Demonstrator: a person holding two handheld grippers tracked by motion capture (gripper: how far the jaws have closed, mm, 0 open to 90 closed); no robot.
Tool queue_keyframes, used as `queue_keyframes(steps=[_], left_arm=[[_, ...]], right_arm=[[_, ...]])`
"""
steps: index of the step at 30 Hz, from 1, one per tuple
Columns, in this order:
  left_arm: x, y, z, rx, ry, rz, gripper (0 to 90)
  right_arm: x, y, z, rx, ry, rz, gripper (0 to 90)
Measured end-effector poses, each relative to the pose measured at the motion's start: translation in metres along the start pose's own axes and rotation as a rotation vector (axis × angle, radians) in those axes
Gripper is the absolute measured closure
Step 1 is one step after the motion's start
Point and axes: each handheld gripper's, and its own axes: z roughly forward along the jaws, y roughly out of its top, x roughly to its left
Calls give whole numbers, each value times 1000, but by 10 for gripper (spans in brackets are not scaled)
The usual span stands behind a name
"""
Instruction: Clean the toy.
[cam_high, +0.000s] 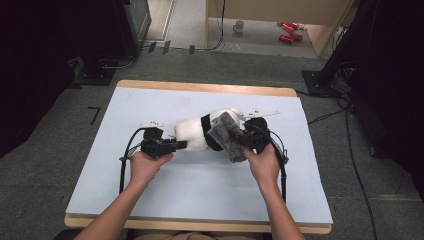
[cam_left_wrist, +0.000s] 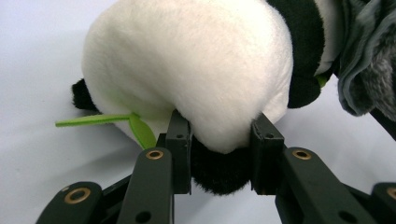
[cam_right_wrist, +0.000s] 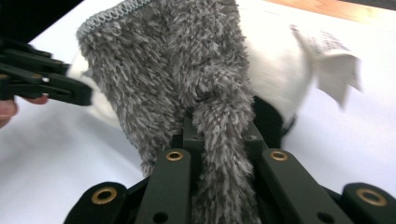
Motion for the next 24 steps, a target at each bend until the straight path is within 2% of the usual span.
queue_keyframes(steps=[7,12,15,19,24], left_arm=[[-1,0,1,2,3,3,671],[0,0,-1,1,10,5,672],[2,0,-2,-6,4,1,673],[-2,0,-3,-10,4,0,674],[-9,0,-4,-5,-4,8,674]], right_arm=[[-14,-8,-5,-1,-41,14,802],[-31,-13,-11,1,-99,55,802],[-38,-14,-17,-14,-96,81,802],[-32,-6,-29,-58,-90,63,801],[-13,7,-41,-109,-28,43,800]])
